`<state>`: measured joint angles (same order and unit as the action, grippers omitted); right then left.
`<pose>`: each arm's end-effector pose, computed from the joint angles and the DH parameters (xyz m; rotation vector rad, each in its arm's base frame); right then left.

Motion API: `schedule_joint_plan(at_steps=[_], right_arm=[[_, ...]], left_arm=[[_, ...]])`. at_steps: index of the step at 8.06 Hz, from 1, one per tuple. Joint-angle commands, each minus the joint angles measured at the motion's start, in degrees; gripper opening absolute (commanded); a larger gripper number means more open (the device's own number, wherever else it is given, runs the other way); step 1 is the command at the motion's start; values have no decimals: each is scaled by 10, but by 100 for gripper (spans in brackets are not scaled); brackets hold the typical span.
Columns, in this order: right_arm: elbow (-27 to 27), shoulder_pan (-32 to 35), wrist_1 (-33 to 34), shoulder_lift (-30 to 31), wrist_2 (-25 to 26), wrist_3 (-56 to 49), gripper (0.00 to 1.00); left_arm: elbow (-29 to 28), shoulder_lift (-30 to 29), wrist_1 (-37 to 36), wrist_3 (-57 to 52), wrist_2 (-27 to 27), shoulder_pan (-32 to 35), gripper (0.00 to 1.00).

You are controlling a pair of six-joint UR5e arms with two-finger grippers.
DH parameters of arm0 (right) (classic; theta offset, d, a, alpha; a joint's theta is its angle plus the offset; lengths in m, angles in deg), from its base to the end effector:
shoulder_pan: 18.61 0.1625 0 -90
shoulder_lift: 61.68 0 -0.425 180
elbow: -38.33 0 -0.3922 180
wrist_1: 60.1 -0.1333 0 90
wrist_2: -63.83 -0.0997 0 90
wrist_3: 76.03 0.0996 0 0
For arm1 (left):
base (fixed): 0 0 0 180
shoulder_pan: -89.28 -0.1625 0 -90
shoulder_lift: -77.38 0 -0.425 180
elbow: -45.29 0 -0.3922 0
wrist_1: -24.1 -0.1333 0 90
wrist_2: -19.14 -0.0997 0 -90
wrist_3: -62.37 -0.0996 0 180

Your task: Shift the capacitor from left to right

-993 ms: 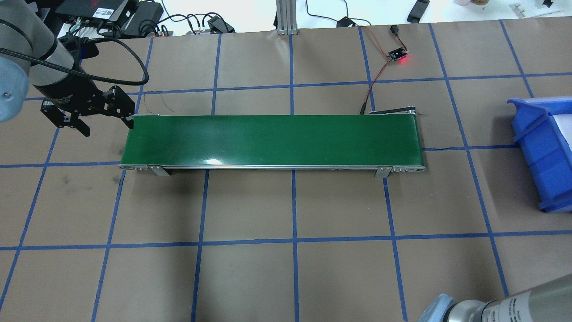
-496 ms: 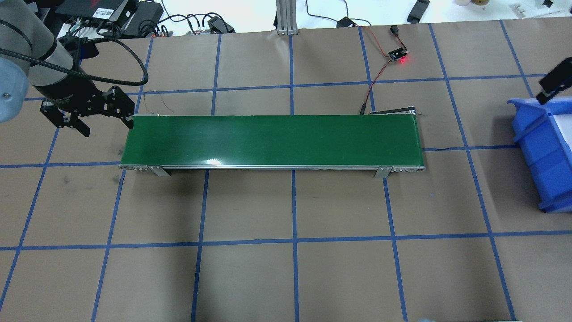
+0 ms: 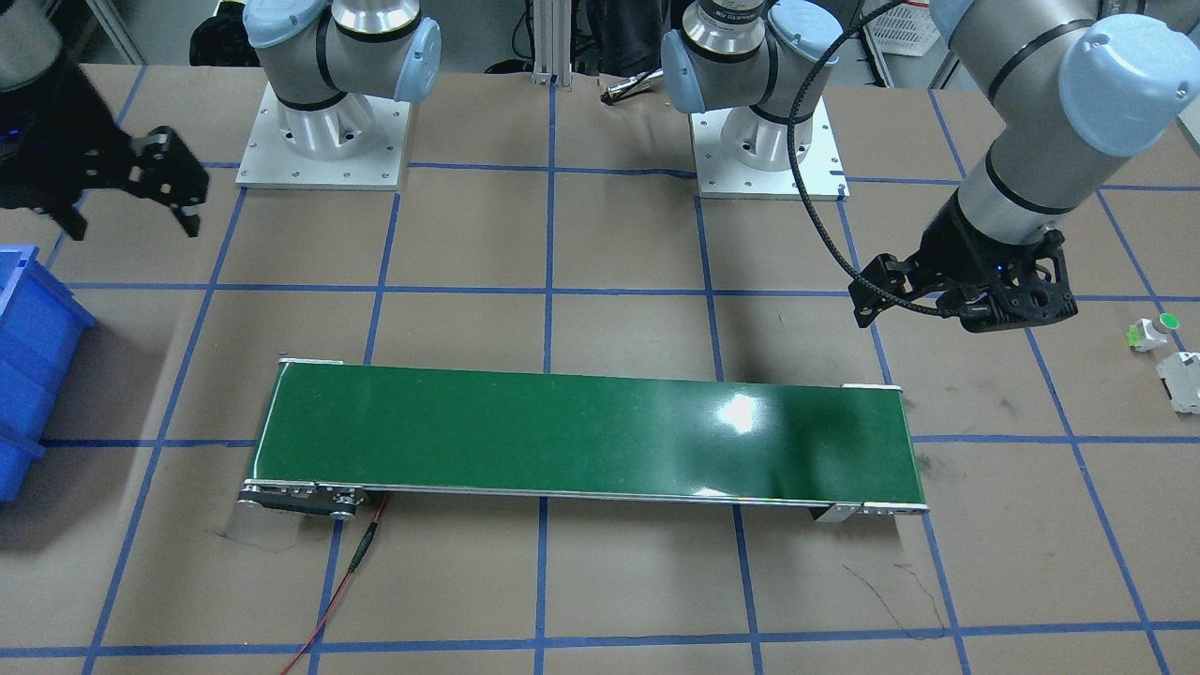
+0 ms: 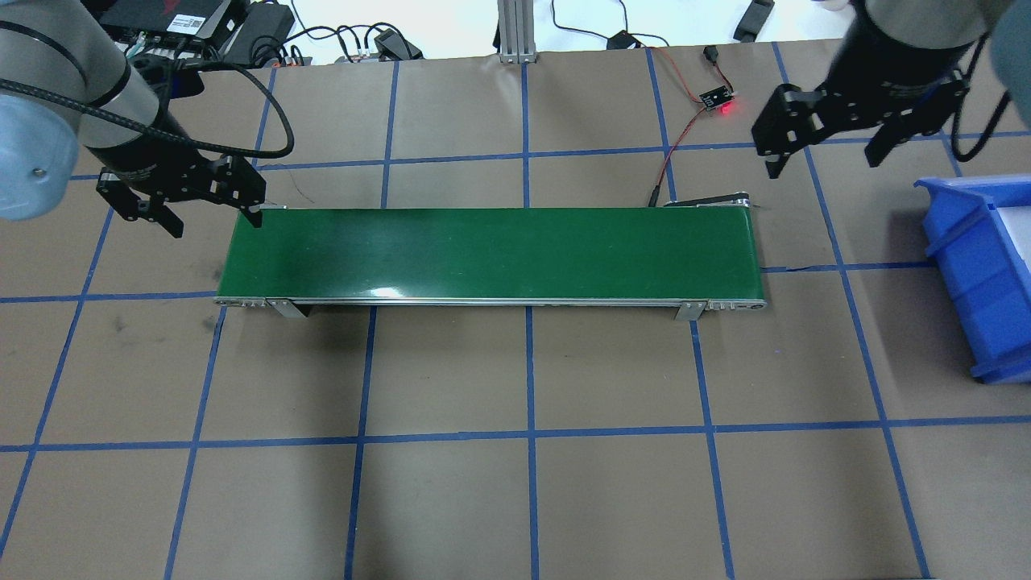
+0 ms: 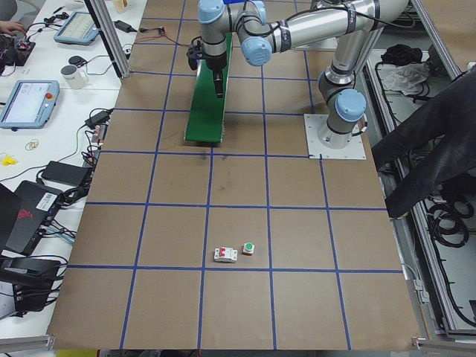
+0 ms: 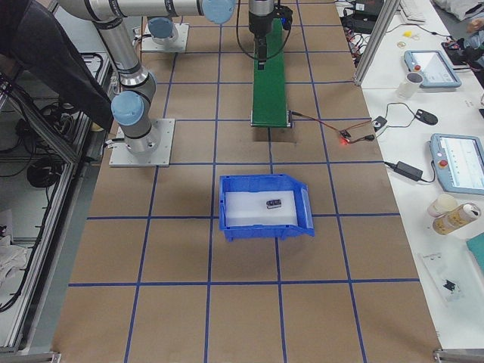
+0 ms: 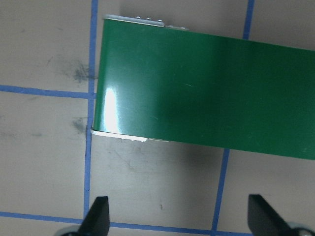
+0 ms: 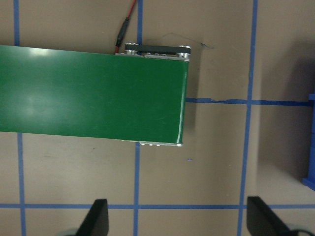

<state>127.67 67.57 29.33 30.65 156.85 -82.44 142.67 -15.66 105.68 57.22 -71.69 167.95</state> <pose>0.0959 -0.4857 0.5124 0.0680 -3.0841 0.0576 -0.0302 -0.5205 0.4130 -0.1684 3.1272 0.0574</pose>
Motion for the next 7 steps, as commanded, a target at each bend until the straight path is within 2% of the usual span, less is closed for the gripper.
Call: schedule_joint_plan(at_steps=[1,7], right_arm=[[0,55,36,-3,-3,71,100],[7,54,58,-4,-1,73,100]], left_arm=[[-1,-3,-13,17,0,54,100],[-1,0,-13,15,7,55,100]])
